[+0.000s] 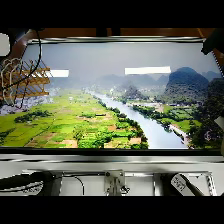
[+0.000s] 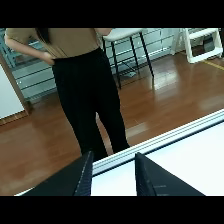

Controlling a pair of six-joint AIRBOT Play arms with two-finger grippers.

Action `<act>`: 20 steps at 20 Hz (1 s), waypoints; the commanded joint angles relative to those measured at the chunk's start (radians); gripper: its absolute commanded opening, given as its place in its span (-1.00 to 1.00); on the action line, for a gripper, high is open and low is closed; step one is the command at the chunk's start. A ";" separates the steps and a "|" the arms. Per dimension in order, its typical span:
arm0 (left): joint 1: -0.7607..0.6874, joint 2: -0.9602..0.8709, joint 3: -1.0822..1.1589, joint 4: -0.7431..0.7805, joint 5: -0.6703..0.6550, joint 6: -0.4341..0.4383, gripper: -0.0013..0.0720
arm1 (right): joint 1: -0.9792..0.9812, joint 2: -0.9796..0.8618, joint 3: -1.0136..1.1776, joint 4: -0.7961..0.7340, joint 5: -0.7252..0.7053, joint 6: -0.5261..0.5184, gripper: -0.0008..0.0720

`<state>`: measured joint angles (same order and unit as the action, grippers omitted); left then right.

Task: Fold the shirts.

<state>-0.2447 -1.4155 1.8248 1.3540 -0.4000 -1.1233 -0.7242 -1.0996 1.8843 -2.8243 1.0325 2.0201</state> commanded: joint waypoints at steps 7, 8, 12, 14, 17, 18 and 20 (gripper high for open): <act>-0.002 0.000 0.000 0.000 -0.001 -0.225 -0.05 | -0.225 -0.199 0.001 0.073 -0.196 0.129 -0.78; -0.005 0.000 0.000 0.000 -0.001 -0.254 -0.05 | -0.241 -0.219 0.001 0.073 -0.224 0.135 -0.78; -0.028 0.000 0.000 0.000 -0.001 -0.270 -0.05 | -0.305 -0.275 0.001 0.038 -0.354 0.229 -0.78; -0.050 0.000 0.000 0.000 0.000 -0.270 -0.05 | -0.340 -0.287 0.001 -0.002 -0.403 0.331 -0.78; -0.087 -0.002 0.000 0.000 0.000 -0.270 -0.05 | -0.403 -0.304 0.001 -0.009 -0.435 0.424 -0.78; -0.099 -0.004 0.000 0.000 0.000 -0.270 -0.05 | -0.423 -0.310 0.001 -0.010 -0.446 0.447 -0.78; -0.126 -0.009 0.000 0.000 0.001 -0.270 -0.05 | -0.459 -0.325 0.001 -0.011 -0.500 0.494 -0.78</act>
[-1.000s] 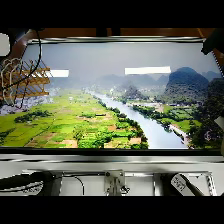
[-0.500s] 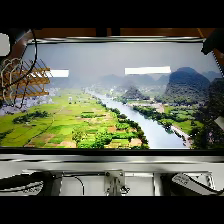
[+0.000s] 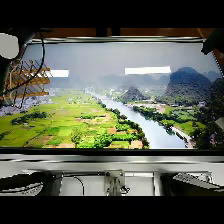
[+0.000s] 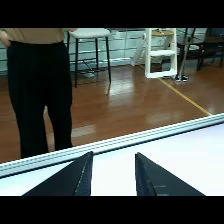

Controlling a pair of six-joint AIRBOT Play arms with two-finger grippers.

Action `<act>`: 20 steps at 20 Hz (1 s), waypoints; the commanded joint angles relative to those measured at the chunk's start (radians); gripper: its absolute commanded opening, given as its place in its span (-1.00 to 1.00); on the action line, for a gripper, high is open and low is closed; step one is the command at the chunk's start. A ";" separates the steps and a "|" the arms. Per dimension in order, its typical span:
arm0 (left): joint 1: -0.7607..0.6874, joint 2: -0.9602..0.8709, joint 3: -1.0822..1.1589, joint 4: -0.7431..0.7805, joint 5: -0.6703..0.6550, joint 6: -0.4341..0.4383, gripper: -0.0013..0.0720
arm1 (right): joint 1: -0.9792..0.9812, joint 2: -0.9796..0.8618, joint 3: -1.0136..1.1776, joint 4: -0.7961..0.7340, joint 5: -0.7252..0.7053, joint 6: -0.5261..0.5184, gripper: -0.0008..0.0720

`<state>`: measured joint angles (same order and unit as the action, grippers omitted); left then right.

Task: Fold the shirts.

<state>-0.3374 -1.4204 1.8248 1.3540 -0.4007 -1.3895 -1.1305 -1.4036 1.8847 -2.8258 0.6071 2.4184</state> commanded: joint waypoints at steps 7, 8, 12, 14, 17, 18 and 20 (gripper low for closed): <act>-0.091 -0.011 0.000 0.001 0.001 -0.003 -0.05 | -0.097 -0.123 0.193 0.040 -0.168 0.174 -0.78; -0.095 -0.012 0.000 0.000 0.001 -0.003 -0.05 | -0.096 -0.130 0.216 0.043 -0.171 0.173 -0.78; -0.107 -0.017 0.000 0.000 0.001 -0.003 -0.05 | -0.096 -0.134 0.223 0.051 -0.172 0.191 -0.78; -0.112 -0.022 0.000 0.000 0.002 -0.003 -0.05 | -0.096 -0.139 0.225 0.037 -0.181 0.259 -0.78; -0.114 -0.035 0.000 0.000 0.001 -0.003 -0.05 | -0.097 -0.140 0.227 -0.004 -0.193 0.356 -0.78; -0.118 -0.040 0.000 0.000 0.001 -0.003 -0.05 | -0.096 -0.140 0.227 -0.005 -0.201 0.384 -0.78; -0.121 -0.050 0.000 0.000 -0.003 -0.003 -0.05 | -0.094 -0.140 0.245 -0.014 -0.212 0.423 -0.78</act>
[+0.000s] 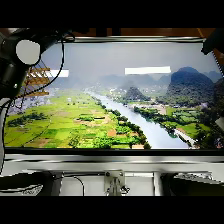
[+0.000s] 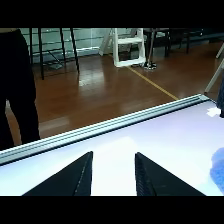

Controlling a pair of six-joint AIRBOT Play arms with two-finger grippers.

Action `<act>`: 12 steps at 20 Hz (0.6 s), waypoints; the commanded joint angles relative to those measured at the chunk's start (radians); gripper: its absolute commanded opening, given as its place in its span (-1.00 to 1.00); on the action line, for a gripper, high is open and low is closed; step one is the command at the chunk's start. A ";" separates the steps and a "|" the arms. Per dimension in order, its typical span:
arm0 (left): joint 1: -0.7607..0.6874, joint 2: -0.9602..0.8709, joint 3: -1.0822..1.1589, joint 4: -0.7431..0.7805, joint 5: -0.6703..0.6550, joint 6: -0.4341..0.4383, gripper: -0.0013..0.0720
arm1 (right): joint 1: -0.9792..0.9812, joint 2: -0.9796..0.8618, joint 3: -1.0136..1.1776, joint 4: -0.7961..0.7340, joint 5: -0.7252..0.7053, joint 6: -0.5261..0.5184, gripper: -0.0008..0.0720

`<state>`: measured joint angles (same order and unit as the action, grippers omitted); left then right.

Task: Fold the shirts.

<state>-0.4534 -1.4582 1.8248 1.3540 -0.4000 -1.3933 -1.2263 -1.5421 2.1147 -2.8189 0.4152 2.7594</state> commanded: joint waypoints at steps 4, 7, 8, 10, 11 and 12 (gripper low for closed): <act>-0.008 -0.027 0.000 0.000 -0.003 0.000 -0.05 | 0.009 -0.006 0.049 -0.037 -0.062 0.090 -0.78; -0.008 -0.033 0.000 0.000 0.000 0.000 -0.05 | 0.038 0.002 0.049 -0.046 -0.064 0.055 -0.78; -0.008 -0.032 0.000 0.000 0.005 0.001 -0.05 | 0.053 0.004 0.049 -0.045 -0.059 0.030 -0.78; -0.008 -0.033 0.000 0.001 0.016 0.001 -0.05 | 0.090 0.013 0.048 -0.042 -0.036 -0.014 -0.78; -0.008 -0.033 0.000 0.001 0.021 0.001 -0.05 | 0.111 0.019 0.045 -0.040 -0.016 -0.014 -0.78; -0.008 -0.033 0.000 0.001 0.024 0.001 -0.05 | 0.130 0.031 0.036 -0.039 0.019 -0.014 -0.78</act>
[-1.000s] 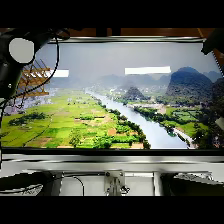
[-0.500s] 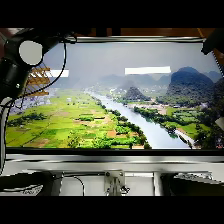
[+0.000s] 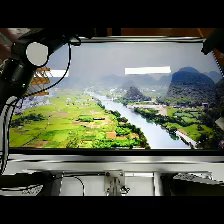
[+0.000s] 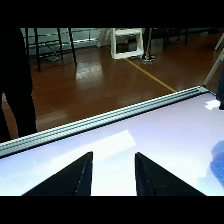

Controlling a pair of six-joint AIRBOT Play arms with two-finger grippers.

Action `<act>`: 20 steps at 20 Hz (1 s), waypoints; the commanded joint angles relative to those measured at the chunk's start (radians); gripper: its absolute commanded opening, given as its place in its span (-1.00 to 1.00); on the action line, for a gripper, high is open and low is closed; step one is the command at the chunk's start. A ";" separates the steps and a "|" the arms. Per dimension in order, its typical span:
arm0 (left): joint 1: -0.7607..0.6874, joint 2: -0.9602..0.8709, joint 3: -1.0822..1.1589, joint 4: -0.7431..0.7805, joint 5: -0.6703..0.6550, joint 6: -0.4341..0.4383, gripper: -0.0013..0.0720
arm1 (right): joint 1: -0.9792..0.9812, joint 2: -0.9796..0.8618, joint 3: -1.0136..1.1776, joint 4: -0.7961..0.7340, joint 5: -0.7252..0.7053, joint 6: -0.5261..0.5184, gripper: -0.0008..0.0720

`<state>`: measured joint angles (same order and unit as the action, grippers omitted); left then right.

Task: Fold the shirts.

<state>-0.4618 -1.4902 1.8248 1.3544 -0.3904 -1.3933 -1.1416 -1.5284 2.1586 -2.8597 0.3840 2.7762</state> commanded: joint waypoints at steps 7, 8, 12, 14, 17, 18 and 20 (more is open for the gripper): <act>0.005 0.005 0.000 0.000 0.048 0.001 -0.05 | 0.182 0.081 -0.139 0.049 0.328 -0.201 -0.78; 0.006 0.005 0.000 0.000 0.063 0.001 -0.05 | 0.195 0.081 -0.139 0.049 0.306 -0.200 -0.78; 0.008 0.005 0.000 0.000 0.073 0.001 -0.05 | 0.211 0.081 -0.139 0.051 0.304 -0.192 -0.75; 0.008 0.005 0.000 0.000 0.073 0.001 -0.05 | 0.210 0.081 -0.139 0.051 0.301 -0.192 -0.09; 0.009 0.005 0.000 0.000 0.089 0.001 -0.05 | 0.211 0.085 -0.139 0.115 0.308 -0.196 0.28; 0.009 0.005 0.000 0.000 0.098 0.001 -0.05 | 0.211 0.093 -0.139 0.171 0.320 -0.206 0.28; 0.009 0.005 0.000 0.000 0.119 0.001 -0.05 | 0.211 0.119 -0.139 0.314 0.384 -0.282 0.28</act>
<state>-0.4538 -1.4860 1.8248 1.3544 -0.2977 -1.3930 -0.9325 -1.4319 2.0193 -2.7041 0.7090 2.5614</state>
